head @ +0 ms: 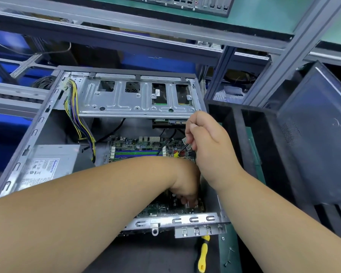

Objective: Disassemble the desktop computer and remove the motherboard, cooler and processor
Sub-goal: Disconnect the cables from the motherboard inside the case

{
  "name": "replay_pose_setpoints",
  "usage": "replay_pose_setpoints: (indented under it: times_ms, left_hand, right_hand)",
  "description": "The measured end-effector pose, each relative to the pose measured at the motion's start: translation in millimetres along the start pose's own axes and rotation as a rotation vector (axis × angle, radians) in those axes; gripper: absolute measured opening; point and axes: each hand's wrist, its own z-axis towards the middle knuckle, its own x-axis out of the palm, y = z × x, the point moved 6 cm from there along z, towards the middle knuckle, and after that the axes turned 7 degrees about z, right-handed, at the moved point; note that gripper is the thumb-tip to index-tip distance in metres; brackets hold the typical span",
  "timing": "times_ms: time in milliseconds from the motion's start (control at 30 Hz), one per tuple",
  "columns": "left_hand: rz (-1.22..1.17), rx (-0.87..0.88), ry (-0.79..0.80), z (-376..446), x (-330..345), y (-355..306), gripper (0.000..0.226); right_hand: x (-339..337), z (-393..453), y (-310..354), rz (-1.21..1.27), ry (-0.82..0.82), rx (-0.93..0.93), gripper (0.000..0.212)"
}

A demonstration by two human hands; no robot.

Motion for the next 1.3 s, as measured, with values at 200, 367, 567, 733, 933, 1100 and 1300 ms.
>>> replay_pose_setpoints:
  times_ms: [200,367,567,733,933,1100,1300]
  left_hand:
    - [0.319,-0.025,-0.119,-23.2,-17.1,4.1,0.044]
    - [0.388,-0.134,-0.112,-47.9,-30.7,32.4,0.025]
    - [0.444,-0.179,-0.255,-65.7,-34.1,44.5,0.012]
    - [0.173,-0.174,-0.395,-81.1,-26.7,66.4,0.029]
    - [0.229,-0.115,-0.543,-82.0,-23.5,66.4,0.012]
    - [0.137,0.008,-0.795,-75.3,-33.4,66.1,0.009]
    - [0.057,0.022,-0.921,-70.9,-44.0,80.4,0.032]
  right_hand:
    - [-4.1,-2.8,5.7,-0.076,0.025,0.009,0.015]
    - [-1.0,-4.5,33.8,-0.745,0.229,-0.276,0.009]
    - [27.8,-25.0,20.0,-1.211,0.831,-0.267,0.011]
    - [14.1,-19.4,48.0,-0.214,0.650,0.135,0.009]
    - [33.8,-21.4,39.7,-0.667,0.884,0.017,0.011]
    - [64.4,-46.1,-3.1,-1.325,1.421,-0.190,0.042]
    - [72.7,-47.8,-33.0,-1.832,1.608,-0.486,0.014]
